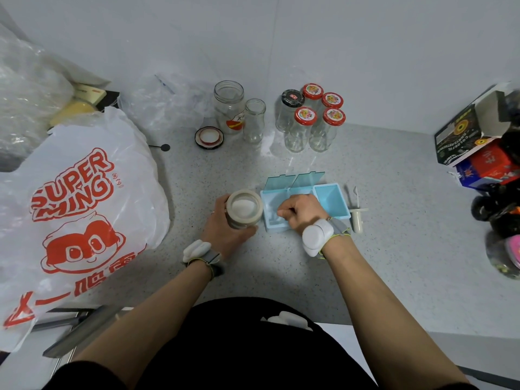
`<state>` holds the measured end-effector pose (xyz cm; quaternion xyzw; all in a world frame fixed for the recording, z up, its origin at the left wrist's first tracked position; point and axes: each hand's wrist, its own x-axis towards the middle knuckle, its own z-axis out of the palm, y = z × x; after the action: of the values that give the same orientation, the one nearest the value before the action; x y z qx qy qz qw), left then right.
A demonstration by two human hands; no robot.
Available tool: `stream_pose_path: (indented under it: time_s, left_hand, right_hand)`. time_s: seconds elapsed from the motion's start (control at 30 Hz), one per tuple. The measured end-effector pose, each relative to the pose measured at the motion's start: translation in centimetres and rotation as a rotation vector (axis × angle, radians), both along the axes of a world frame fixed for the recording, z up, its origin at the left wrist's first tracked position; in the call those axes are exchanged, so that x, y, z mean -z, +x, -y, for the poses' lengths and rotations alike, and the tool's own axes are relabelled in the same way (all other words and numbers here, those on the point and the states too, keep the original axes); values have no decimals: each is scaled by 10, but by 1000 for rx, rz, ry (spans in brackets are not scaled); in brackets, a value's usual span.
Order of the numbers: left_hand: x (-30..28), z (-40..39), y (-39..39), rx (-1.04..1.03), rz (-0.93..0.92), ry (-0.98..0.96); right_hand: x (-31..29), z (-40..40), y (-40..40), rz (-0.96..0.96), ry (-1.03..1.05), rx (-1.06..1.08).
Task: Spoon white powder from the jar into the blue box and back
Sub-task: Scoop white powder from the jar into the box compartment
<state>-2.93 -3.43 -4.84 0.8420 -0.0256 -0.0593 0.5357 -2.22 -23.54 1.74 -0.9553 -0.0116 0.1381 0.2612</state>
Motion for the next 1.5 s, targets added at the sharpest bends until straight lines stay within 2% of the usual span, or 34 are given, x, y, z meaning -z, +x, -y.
stream_pose_path:
  time_s: [0.43,0.57,0.67,1.03,1.27,1.37,1.5]
  left_hand:
    - [-3,0,0,1,-32,-28]
    - [-3,1,-1,3,-26,-29]
    - [-4,1,-1,3,-22,-26]
    - [-4,1,-1,4,4,-19]
    - [-2,1,-2,-8,6,-17]
    - [-3,2,-1,-18,1,-4]
    - [-3,2,-1,-30,-9,13]
  right_hand:
    - [13,8,-2,-33,240,527]
    - [13,15,0,-82,421,703]
    - [9,19,2,-102,516,758]
    - [-9,17,6,15,645,768]
    - [-39,-9,13,142,714,671]
    - [-42,-26,12,152,645,555]
    - [-31,-35,7,146,394,334]
